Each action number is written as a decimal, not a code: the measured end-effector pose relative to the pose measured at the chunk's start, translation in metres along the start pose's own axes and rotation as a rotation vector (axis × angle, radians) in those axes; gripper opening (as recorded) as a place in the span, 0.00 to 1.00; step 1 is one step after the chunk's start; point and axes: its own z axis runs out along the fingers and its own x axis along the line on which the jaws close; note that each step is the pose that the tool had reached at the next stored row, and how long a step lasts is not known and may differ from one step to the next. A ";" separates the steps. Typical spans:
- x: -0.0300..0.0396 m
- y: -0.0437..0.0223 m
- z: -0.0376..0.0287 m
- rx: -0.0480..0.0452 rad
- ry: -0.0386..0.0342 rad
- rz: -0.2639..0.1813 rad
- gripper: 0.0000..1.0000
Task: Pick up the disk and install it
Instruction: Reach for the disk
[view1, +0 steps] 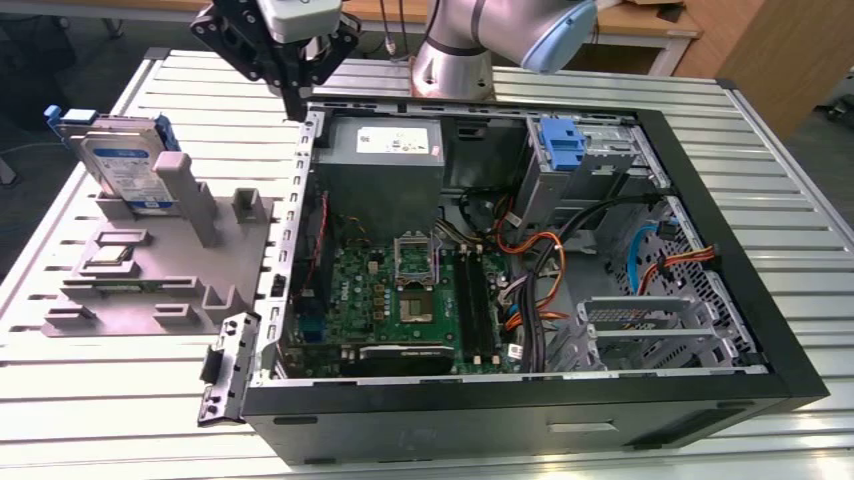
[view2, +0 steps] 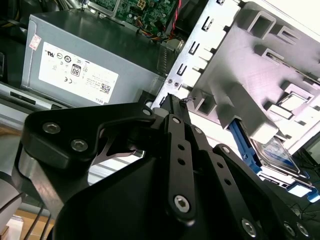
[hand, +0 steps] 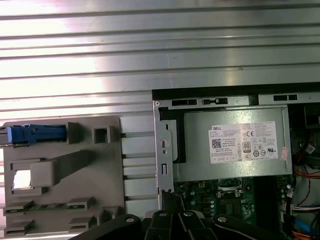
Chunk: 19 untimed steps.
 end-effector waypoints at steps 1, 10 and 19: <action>0.0003 0.0000 0.0000 -0.0001 -0.0001 0.000 0.10; 0.0029 -0.0002 -0.0001 0.0000 0.0001 0.000 0.10; 0.0041 -0.0003 -0.0001 0.0000 0.0000 0.000 0.10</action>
